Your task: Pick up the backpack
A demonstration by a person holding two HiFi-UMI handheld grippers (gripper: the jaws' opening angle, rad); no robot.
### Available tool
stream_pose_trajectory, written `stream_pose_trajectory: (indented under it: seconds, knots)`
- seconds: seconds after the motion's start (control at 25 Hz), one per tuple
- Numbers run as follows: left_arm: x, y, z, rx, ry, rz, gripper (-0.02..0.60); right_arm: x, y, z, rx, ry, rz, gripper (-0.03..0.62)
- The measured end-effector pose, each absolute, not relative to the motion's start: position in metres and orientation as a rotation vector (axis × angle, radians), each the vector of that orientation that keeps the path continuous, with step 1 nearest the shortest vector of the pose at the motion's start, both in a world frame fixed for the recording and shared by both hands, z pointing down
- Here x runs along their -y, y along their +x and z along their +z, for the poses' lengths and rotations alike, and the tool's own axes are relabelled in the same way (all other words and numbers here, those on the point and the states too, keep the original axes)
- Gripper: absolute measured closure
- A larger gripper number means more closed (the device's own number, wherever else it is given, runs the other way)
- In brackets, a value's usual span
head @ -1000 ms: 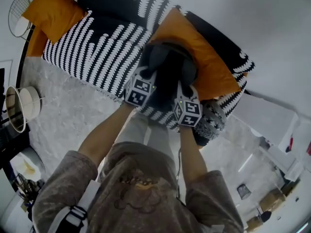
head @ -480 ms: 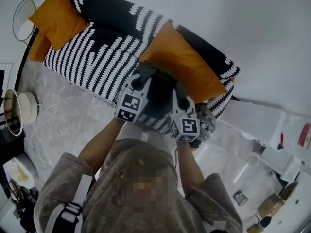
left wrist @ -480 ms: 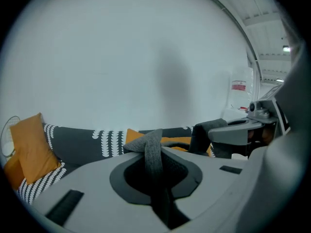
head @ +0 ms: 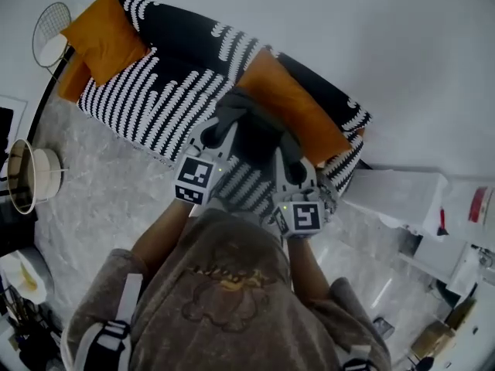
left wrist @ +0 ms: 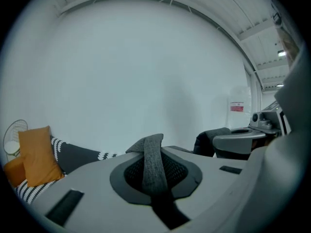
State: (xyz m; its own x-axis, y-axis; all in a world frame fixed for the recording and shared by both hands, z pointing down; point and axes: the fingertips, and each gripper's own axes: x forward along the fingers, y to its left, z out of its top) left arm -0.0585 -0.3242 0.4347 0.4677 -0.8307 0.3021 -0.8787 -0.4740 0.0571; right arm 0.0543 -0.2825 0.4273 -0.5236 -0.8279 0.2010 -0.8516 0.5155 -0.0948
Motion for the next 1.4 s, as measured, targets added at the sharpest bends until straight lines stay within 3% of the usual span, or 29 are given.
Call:
stream_pose_trajectory:
  seconds: [0.28, 0.64, 1.4]
  knots:
    - [0.314, -0.053, 0.366, 1.602, 2.535, 0.25, 0.552, 0.278, 0.061, 0.362, 2.743, 1.399, 0.133, 0.559]
    - [0.275, -0.055, 0.342, 1.624, 2.534, 0.258, 0.552, 0.262, 0.064, 0.337, 2.77, 1.38, 0.05, 0.556]
    - [0.098, -0.093, 0.321, 1.379, 2.72, 0.275, 0.551, 0.072, 0.023, 0.317, 2.69, 1.654, 0.12, 0.559]
